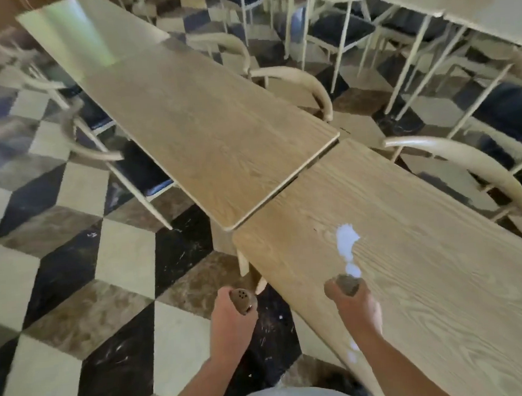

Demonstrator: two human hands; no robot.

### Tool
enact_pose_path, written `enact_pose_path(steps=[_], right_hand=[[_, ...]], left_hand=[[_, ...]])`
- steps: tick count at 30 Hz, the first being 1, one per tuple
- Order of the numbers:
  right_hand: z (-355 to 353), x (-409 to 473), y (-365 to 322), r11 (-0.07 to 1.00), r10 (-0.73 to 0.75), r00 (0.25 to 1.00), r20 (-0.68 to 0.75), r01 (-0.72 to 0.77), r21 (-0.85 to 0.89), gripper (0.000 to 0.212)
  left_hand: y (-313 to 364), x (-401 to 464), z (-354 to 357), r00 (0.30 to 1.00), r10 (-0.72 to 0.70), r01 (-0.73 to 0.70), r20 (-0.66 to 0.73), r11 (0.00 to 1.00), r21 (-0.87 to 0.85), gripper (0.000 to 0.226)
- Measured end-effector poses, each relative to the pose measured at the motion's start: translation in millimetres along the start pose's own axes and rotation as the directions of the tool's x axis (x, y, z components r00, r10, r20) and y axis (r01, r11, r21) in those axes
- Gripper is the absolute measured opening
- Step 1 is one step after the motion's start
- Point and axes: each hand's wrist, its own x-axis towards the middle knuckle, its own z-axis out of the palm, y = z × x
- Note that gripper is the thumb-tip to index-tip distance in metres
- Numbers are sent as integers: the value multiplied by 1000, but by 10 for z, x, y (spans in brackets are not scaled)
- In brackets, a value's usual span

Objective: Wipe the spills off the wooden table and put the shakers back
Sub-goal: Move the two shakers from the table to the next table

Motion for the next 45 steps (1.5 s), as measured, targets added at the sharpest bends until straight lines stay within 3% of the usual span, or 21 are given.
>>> enact_pose_path(steps=[3, 10, 19, 24, 33, 36, 39, 45], right_hand=[[503, -150, -376, 999, 15, 1000, 13, -16, 52, 37], [1267, -328, -1017, 973, -166, 968, 186, 192, -127, 33], [1947, 188, -1777, 918, -284, 922, 264, 341, -201, 34], [2346, 620, -2211, 930, -286, 921, 265, 334, -155, 52], [2414, 1309, -2827, 982, -104, 961, 258, 140, -125, 38], [2397, 1474, -2891, 988, -63, 946, 317, 104, -117, 50], [2363, 1648, -2921, 983, -27, 928, 371, 93, -161, 54], [2328, 1956, -3092, 980, 93, 966, 242, -46, -191, 47]], left_hand=[[-259, 312, -474, 997, -16, 13, -77, 999, -38, 57], [-684, 721, -1080, 974, -128, 96, -187, 980, -171, 57], [-745, 1461, -1337, 969, -116, 89, -219, 988, -126, 53], [-573, 2146, -1565, 984, -77, 72, -162, 997, -36, 39], [69, 3401, -1760, 1000, 3, 0, -10, 975, 222, 45], [244, 3668, -1603, 997, 40, -58, 68, 957, 284, 47], [460, 3900, -1460, 983, 50, -106, 174, 937, 334, 51], [829, 4504, -1238, 902, 192, -336, 387, 876, 346, 46]])
